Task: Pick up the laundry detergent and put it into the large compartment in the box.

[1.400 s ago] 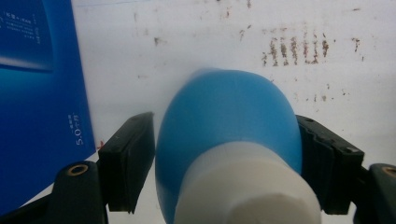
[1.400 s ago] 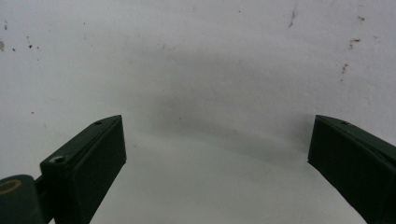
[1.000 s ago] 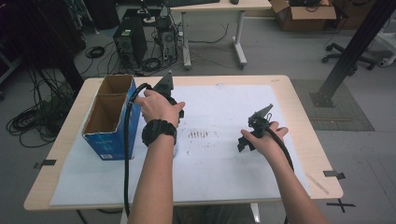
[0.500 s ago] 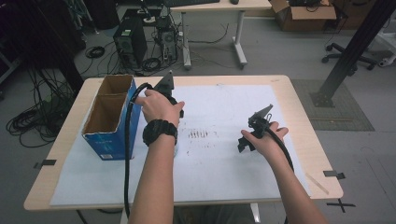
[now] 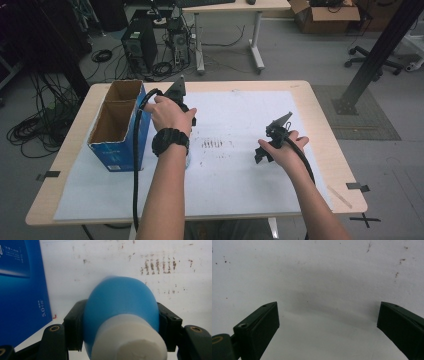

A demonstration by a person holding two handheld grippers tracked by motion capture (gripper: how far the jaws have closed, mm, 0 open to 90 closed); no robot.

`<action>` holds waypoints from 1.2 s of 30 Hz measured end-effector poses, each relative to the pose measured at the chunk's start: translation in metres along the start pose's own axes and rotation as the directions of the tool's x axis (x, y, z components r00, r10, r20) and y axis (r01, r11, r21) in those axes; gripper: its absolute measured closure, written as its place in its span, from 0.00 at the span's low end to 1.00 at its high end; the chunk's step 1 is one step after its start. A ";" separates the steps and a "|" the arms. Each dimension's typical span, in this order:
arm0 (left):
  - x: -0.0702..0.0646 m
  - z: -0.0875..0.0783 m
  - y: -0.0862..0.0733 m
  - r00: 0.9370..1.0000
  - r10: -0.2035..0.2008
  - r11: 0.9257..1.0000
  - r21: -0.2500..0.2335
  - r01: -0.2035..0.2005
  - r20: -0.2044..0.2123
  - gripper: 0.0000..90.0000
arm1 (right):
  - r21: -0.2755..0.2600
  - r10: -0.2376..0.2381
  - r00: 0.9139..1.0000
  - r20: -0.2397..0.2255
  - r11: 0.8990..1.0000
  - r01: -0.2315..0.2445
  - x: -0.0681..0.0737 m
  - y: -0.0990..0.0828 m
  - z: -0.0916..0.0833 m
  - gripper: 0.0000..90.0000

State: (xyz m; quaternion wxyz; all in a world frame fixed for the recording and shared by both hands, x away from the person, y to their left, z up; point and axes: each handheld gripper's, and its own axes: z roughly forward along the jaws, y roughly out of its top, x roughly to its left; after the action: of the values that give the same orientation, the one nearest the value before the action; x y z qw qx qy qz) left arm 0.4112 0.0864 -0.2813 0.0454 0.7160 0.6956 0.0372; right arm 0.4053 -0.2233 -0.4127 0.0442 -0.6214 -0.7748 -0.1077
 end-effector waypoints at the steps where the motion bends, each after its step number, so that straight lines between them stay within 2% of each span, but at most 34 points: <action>1: 0.000 0.000 0.000 1.000 0.002 1.000 0.003 -0.002 -0.001 0.41 | 0.001 0.002 1.000 -0.002 1.000 -0.002 0.000 0.000 0.000 0.05; 20: 0.003 -0.019 -0.002 1.000 0.009 1.000 0.006 -0.009 0.005 0.41 | -0.009 -0.015 1.000 -0.003 1.000 0.015 0.007 0.000 -0.005 0.05; 36: 0.006 -0.044 0.000 1.000 0.025 1.000 -0.006 -0.025 0.013 0.41 | -0.020 -0.019 1.000 -0.006 1.000 0.019 0.008 0.002 -0.012 0.05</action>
State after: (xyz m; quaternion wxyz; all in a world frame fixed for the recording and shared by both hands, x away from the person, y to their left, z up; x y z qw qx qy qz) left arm 0.4067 0.0928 -0.2375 0.0514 0.7248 0.6862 0.0353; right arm 0.4044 -0.2185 -0.3991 0.0393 -0.6141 -0.7794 -0.1176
